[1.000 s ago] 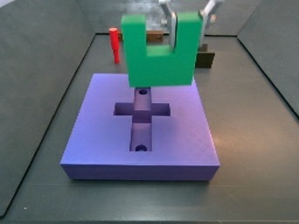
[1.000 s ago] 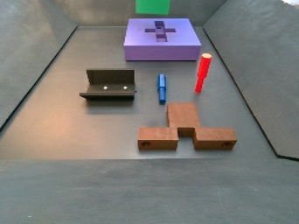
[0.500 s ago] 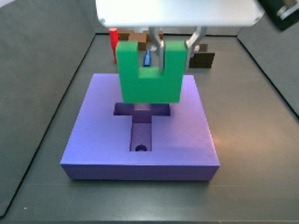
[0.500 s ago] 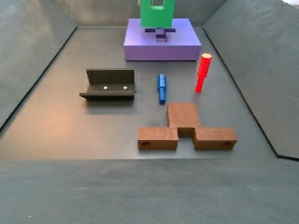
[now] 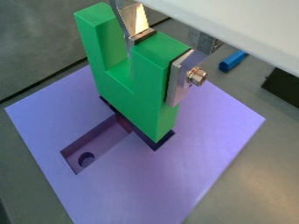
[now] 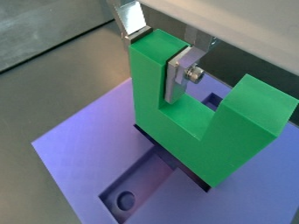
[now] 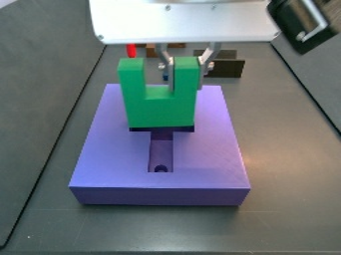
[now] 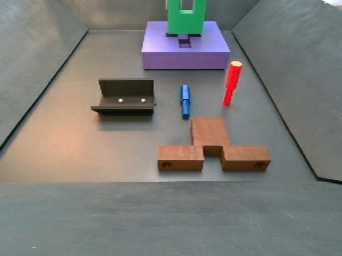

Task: Pick up the green object. Move up. Move to above the board. Insert the green object.
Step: Insert the green object.

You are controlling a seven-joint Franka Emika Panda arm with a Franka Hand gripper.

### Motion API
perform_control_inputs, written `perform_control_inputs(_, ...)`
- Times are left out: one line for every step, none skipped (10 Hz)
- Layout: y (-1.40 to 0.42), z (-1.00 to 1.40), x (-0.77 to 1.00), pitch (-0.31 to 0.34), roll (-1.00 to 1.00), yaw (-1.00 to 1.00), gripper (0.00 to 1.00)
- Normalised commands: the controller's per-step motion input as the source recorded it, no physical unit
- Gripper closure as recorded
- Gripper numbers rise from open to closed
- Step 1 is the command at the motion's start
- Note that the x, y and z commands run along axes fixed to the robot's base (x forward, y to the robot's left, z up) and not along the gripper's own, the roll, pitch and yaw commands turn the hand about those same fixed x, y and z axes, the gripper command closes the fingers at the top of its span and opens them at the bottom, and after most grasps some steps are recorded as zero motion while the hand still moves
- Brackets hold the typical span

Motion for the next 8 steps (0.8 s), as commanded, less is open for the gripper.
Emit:
perform_control_inputs(-0.01, -0.21, 0.03, 0.000, 0.06, 0.00, 1.00)
perform_control_inputs(0.00, -0.21, 0.13, 0.000, 0.04, -0.05, 1.00)
perform_control_inputs(0.00, -0.21, 0.25, 0.053, 0.04, -0.15, 1.00)
perform_control_inputs(0.00, -0.22, 0.16, 0.040, 0.01, -0.15, 1.00)
perform_control_inputs(0.00, -0.21, 0.20, 0.053, 0.00, -0.17, 1.00)
perform_control_inputs(0.00, -0.18, 0.27, 0.081, 0.04, -0.14, 1.00)
perform_control_inputs(0.00, -0.25, 0.02, 0.016, 0.01, -0.09, 1.00)
perform_control_inputs(0.00, -0.47, 0.00, 0.000, 0.00, -0.04, 1.00)
